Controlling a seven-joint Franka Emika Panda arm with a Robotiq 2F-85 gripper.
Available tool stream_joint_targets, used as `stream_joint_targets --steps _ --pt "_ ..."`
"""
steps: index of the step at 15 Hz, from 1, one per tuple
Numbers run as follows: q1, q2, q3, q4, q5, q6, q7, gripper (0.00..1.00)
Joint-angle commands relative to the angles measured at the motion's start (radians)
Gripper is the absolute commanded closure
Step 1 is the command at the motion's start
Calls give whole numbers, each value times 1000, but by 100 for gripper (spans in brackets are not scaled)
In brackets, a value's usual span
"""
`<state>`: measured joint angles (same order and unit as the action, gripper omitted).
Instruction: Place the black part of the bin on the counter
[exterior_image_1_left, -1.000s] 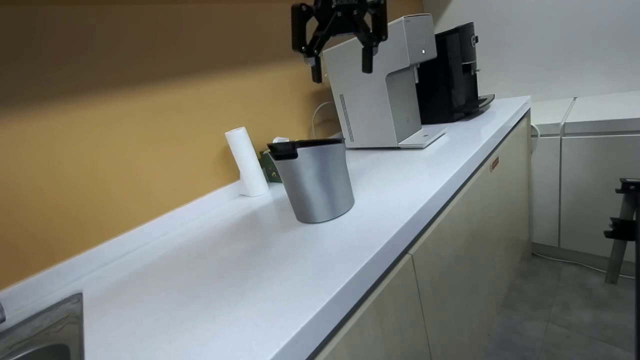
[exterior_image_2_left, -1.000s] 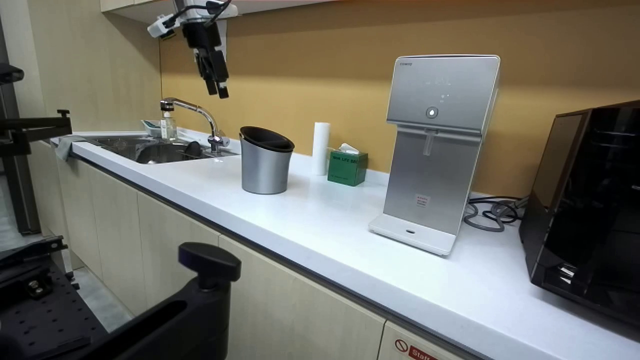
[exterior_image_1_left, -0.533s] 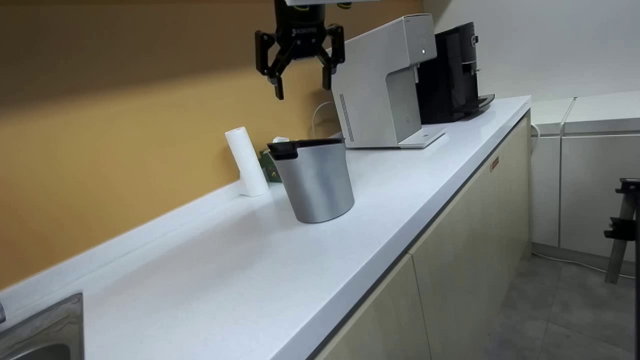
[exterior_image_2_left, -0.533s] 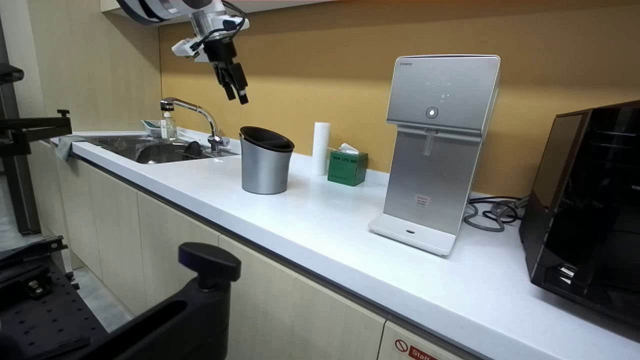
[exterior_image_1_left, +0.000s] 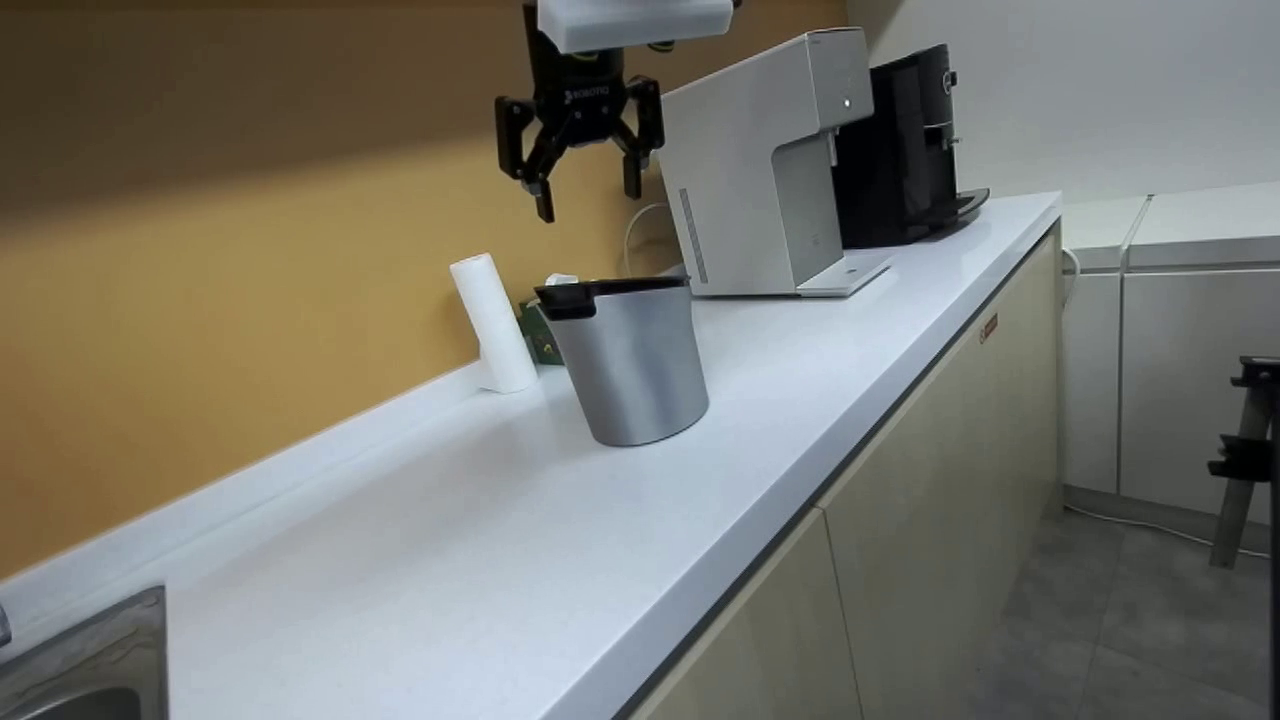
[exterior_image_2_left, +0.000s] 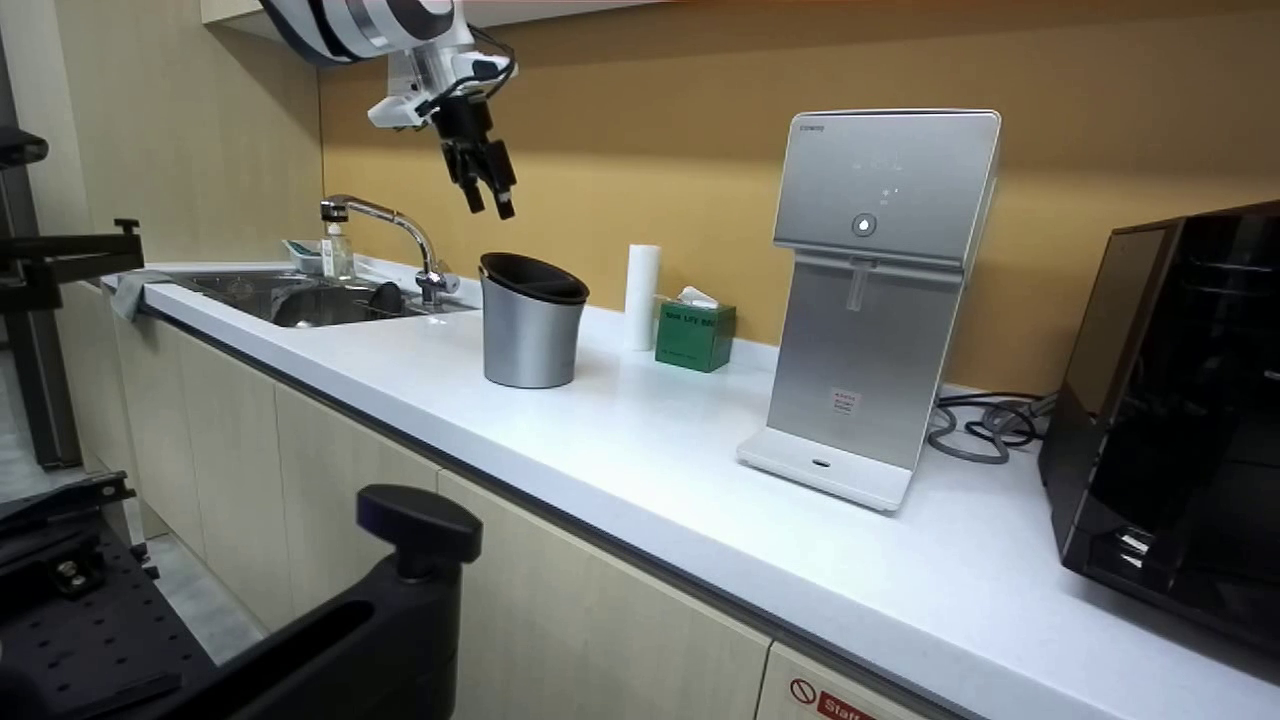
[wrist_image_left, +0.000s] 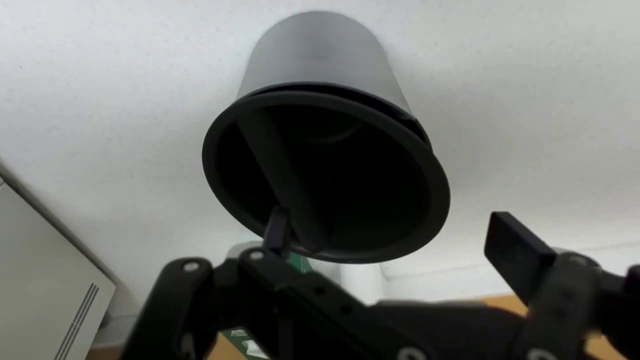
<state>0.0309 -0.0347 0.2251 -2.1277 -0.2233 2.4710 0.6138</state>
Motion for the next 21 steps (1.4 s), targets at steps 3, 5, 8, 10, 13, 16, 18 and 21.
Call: stream_joint_targets --steps 3,5,8,10,13,16,18,21 --pt "36 30 -67 77 145 -149 -326 0" --pt "33 45 -81 106 125 -191 -377 0" --pt "37 77 -92 138 92 -199 -365 0" --pt "46 110 -92 163 83 -210 -330 0" --pt "62 162 -95 196 82 -219 -291 0" --pt "78 202 -106 224 90 -231 -256 0" --pt "87 222 -116 237 99 -230 -236 0" --pt "93 244 -127 255 125 -214 -204 0"
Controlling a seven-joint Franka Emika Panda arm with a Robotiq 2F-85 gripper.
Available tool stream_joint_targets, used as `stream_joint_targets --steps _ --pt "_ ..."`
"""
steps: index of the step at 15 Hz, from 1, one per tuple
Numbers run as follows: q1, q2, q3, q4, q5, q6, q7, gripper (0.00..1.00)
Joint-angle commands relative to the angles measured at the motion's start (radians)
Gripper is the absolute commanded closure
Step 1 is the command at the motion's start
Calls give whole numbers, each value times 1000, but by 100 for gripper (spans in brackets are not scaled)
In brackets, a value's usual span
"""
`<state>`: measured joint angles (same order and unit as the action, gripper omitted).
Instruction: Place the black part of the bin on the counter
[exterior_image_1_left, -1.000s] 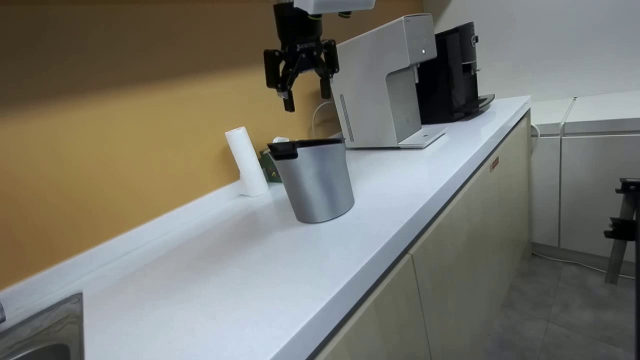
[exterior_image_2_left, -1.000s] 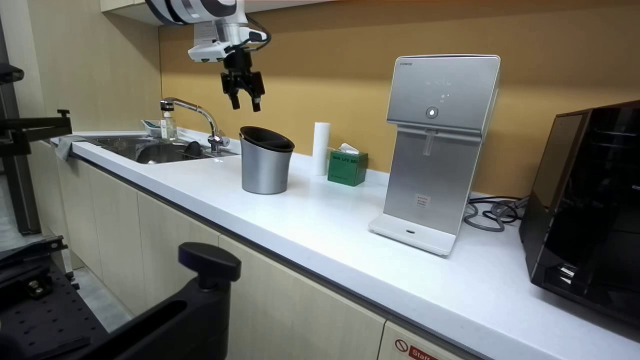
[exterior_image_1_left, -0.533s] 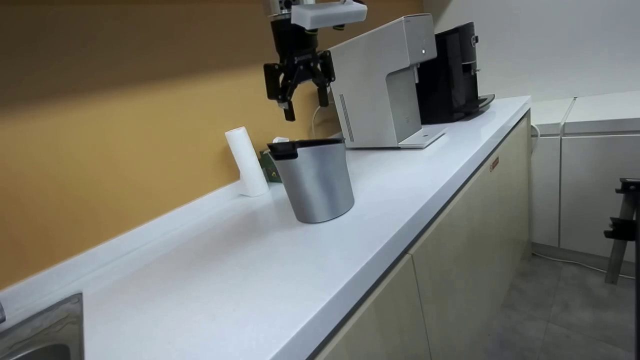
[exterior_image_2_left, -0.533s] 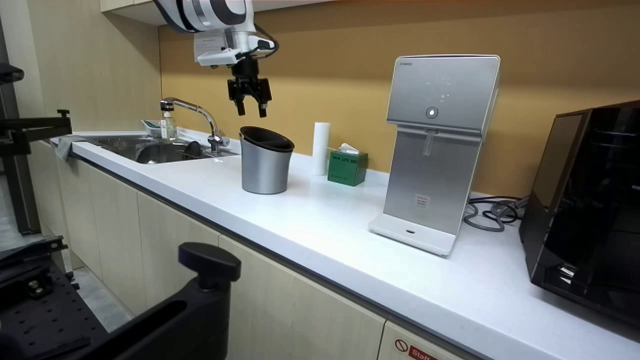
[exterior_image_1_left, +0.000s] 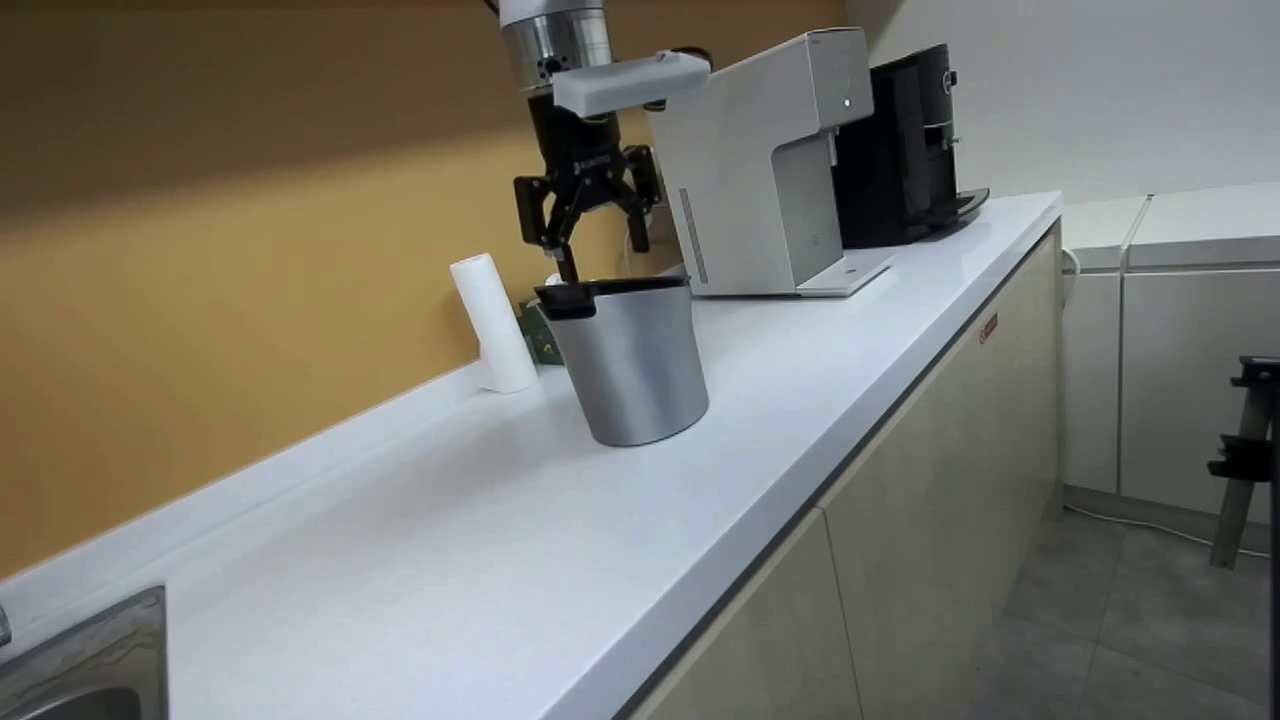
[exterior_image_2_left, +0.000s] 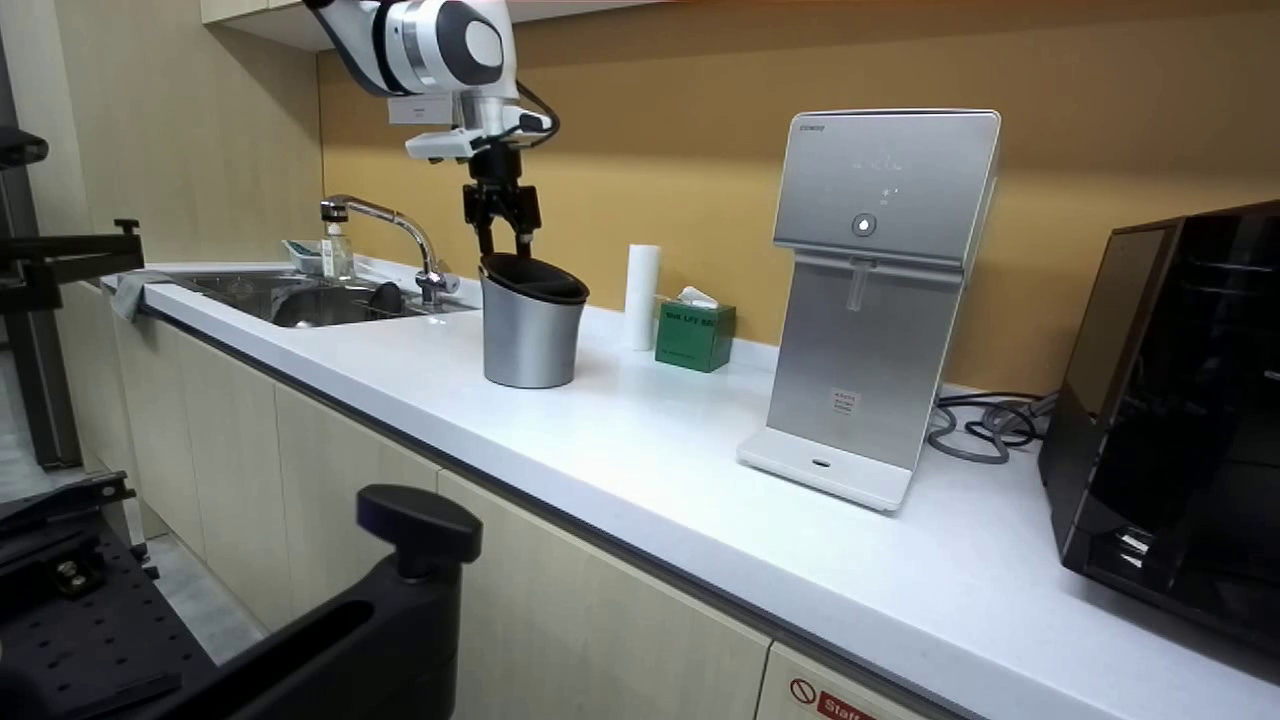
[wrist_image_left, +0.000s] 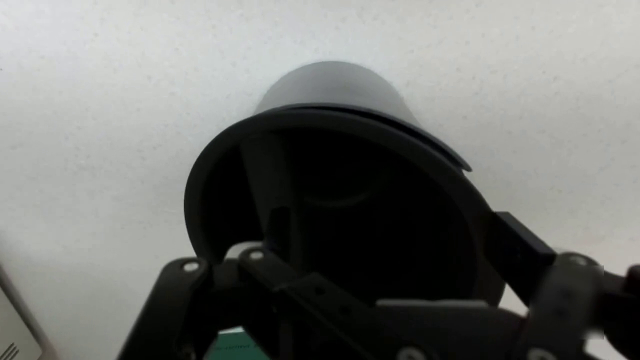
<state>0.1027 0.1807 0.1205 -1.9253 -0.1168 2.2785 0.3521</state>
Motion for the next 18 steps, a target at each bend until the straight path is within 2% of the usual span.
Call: stream_joint_targets --steps 1,8,18 --pt "22 33 -26 57 23 -13 70 0" --pt "19 71 -56 115 36 -22 102 0" --pt "17 164 -85 185 58 -30 72 0"
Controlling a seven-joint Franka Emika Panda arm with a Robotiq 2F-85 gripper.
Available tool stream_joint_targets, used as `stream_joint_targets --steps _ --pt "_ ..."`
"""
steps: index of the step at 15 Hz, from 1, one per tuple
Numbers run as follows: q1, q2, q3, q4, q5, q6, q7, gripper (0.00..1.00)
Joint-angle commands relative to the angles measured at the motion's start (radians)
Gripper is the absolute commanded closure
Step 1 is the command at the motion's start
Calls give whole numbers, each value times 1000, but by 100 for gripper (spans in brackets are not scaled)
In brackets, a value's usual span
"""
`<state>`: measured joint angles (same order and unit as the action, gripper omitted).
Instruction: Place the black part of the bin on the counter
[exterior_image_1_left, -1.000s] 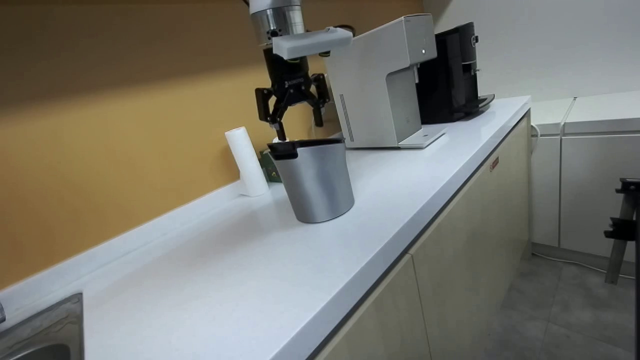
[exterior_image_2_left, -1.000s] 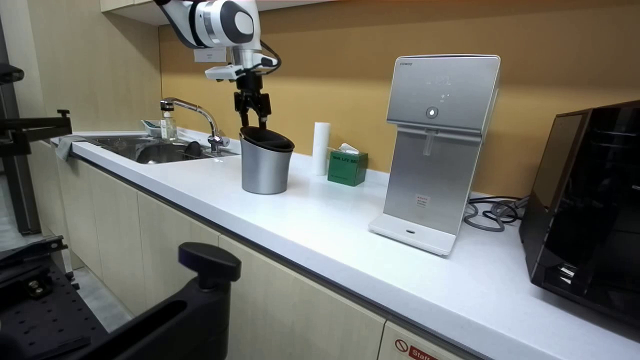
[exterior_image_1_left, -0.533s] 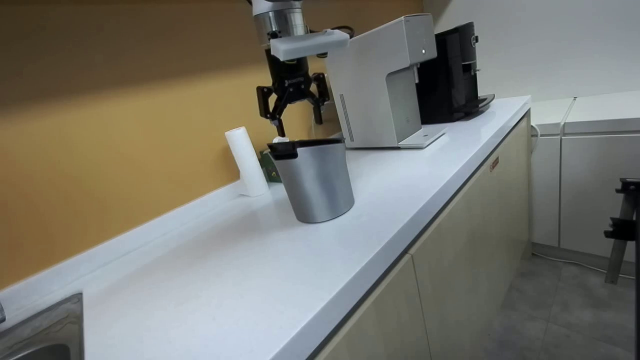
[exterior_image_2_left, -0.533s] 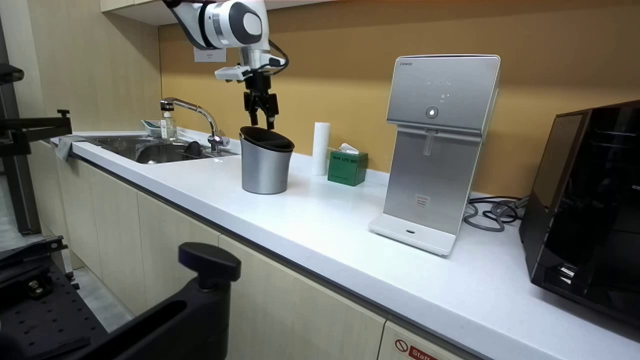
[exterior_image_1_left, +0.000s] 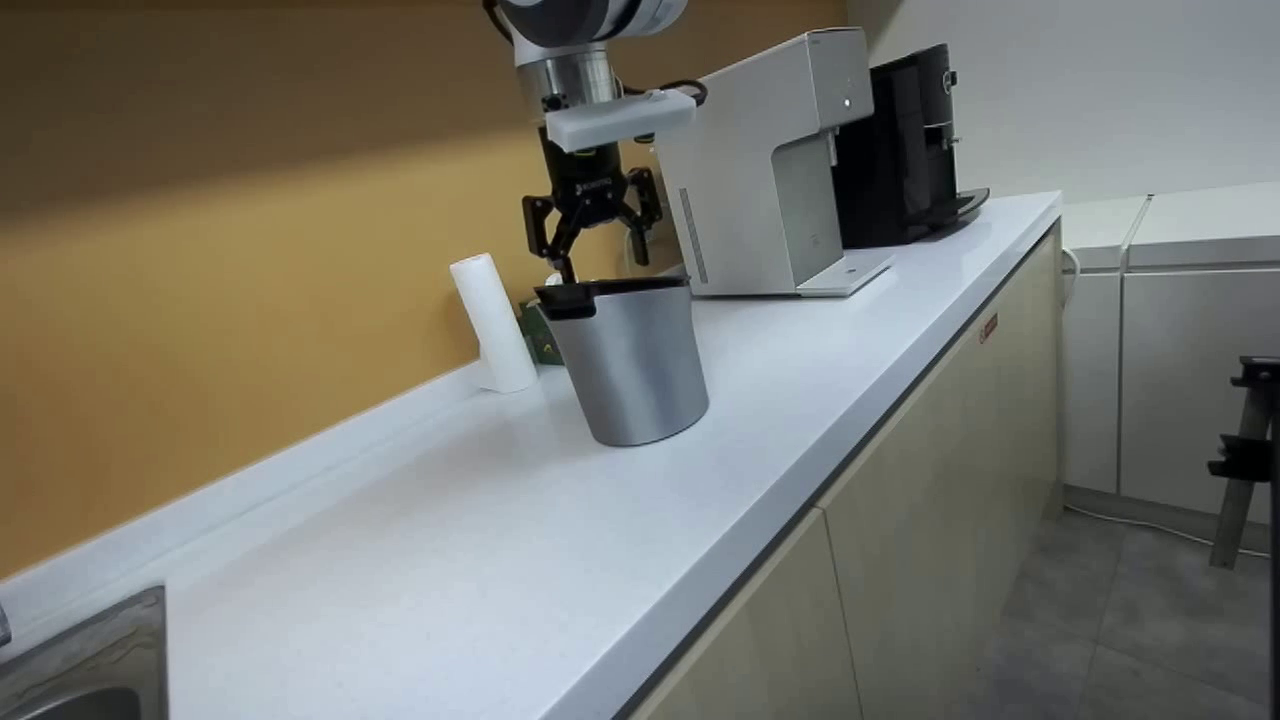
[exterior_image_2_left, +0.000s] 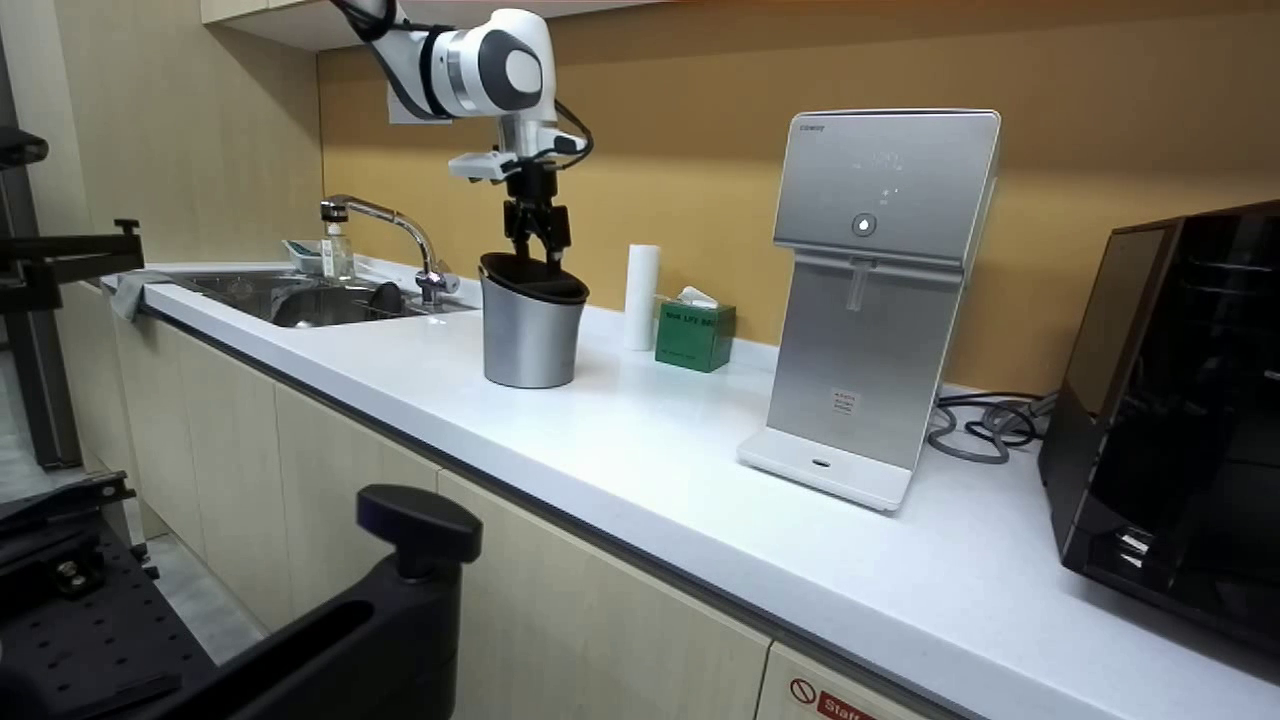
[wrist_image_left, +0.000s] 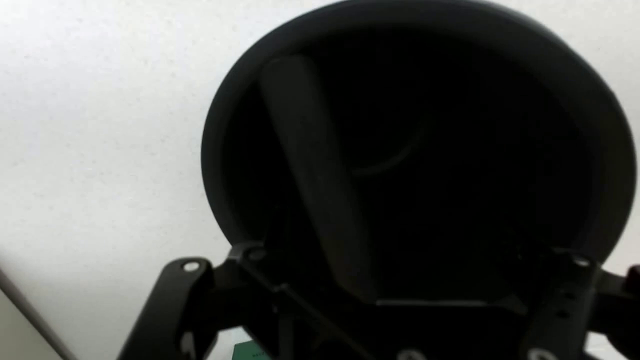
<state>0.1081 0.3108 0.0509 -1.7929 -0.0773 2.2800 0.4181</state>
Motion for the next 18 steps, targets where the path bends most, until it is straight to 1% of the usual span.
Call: stream_joint_targets --steps 1,7,10,11,12,13,15,18 --pt "11 40 -17 54 23 -32 2 0" --pt "5 59 -19 50 51 -40 -25 0" --pt "2 56 -16 41 58 -56 -66 0" --pt "-1 55 -14 39 62 -61 -83 25" --pt "-3 52 -13 37 62 -63 -103 27" --pt "-4 50 -11 35 63 -67 -121 33" --pt "-12 48 -9 35 61 -80 -171 48" --pt "-23 46 -4 31 61 -85 -245 68"
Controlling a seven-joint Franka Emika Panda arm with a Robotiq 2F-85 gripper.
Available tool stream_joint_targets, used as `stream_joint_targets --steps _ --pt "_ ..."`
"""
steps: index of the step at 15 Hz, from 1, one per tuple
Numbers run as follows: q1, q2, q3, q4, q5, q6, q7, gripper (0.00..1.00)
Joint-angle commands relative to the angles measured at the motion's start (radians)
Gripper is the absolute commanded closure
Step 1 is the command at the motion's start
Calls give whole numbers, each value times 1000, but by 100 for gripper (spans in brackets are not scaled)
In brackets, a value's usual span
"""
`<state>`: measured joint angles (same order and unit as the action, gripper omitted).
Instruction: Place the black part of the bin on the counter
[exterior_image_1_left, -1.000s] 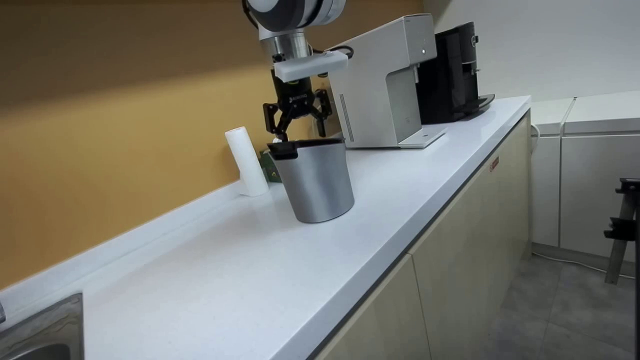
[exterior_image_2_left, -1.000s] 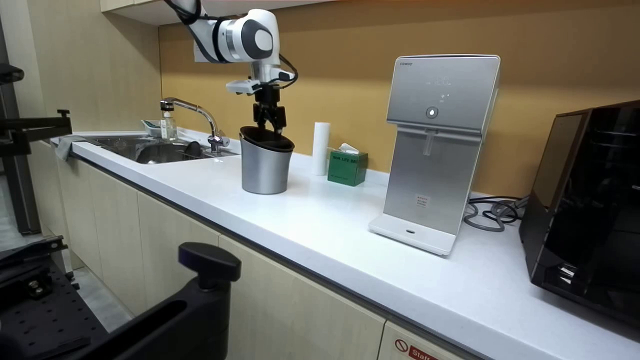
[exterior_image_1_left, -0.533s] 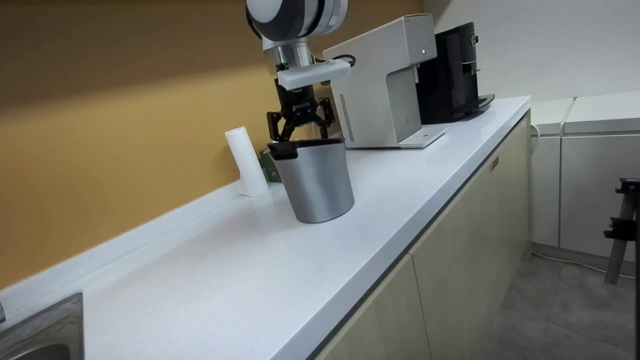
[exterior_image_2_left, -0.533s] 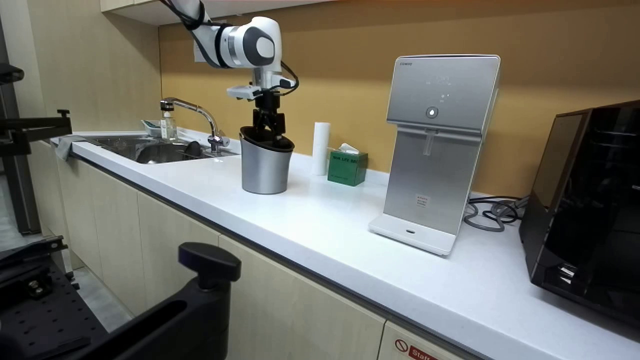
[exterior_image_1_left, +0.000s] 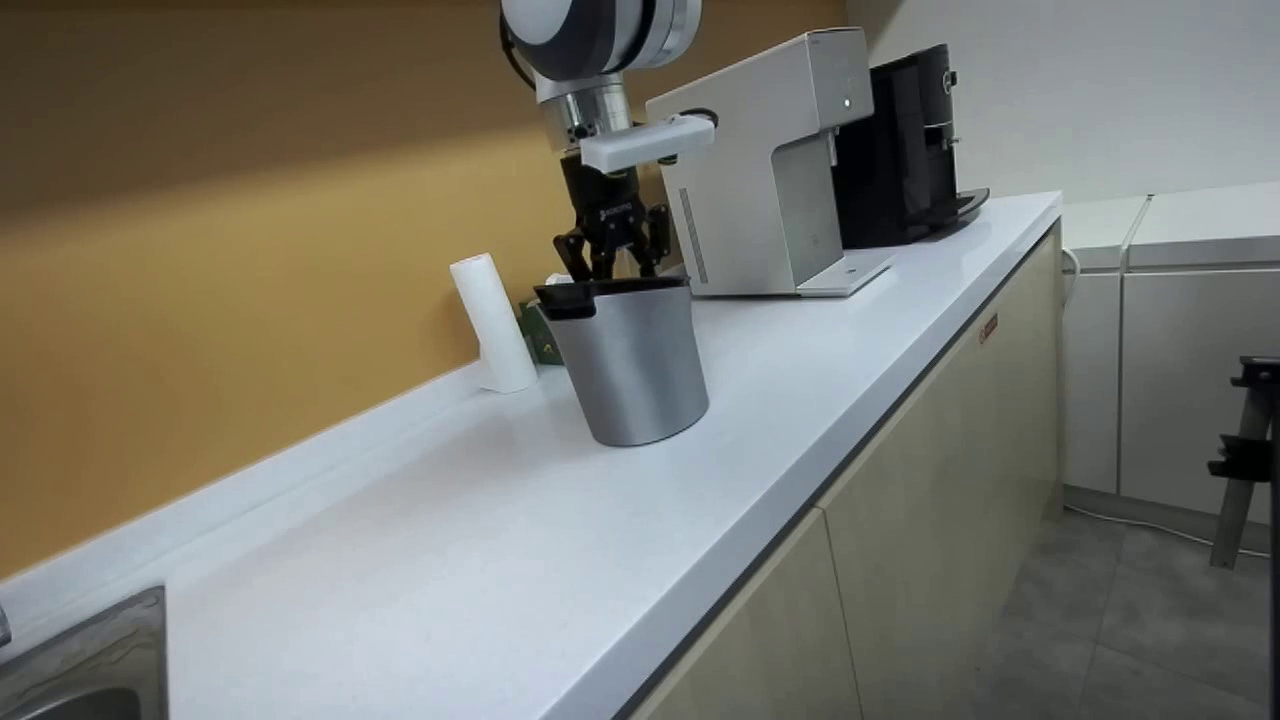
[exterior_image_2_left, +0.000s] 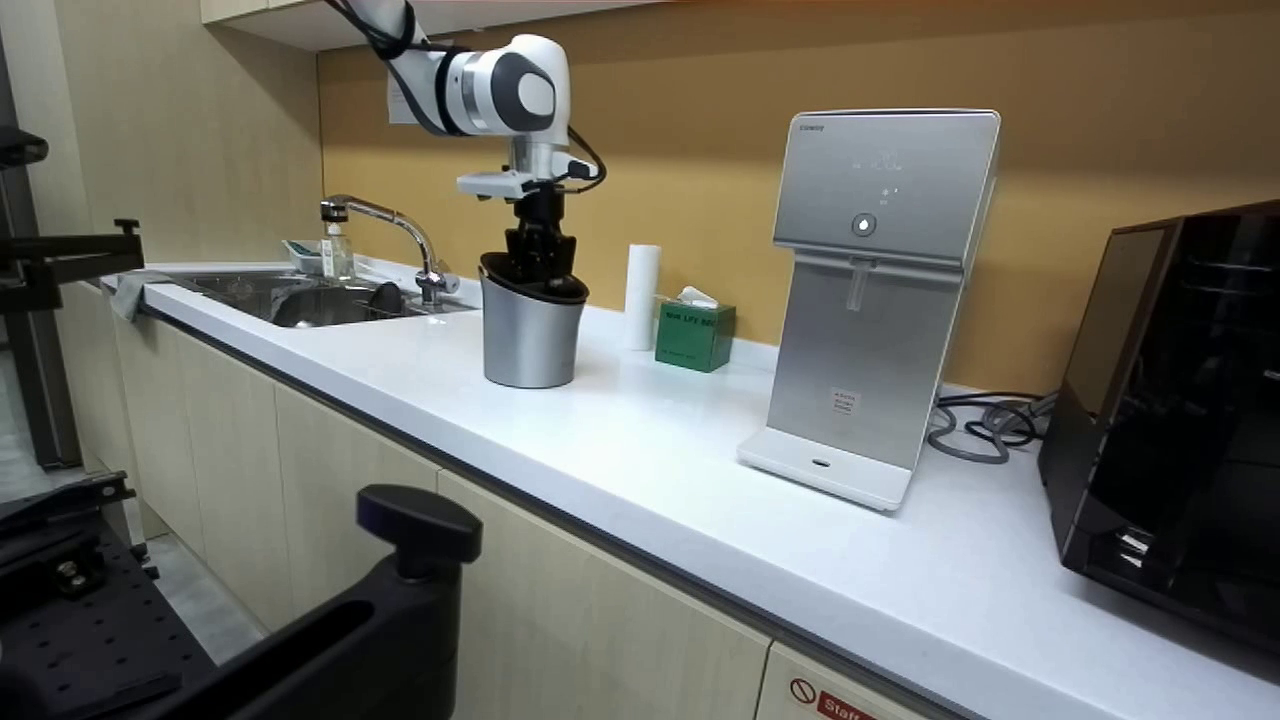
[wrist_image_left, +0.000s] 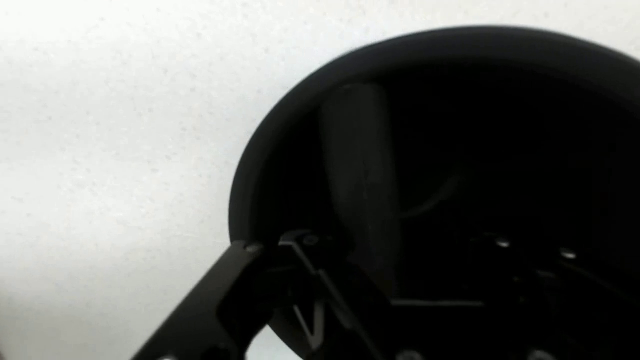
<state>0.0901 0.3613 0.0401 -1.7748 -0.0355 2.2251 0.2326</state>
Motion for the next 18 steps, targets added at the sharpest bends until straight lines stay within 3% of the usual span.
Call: stream_joint_targets --steps 1,4,18 --pt "-7 -5 6 12 16 -31 -77 74" --pt "-10 -13 9 7 11 -32 -124 92" --pt "11 -173 14 -17 -5 -75 -131 92"
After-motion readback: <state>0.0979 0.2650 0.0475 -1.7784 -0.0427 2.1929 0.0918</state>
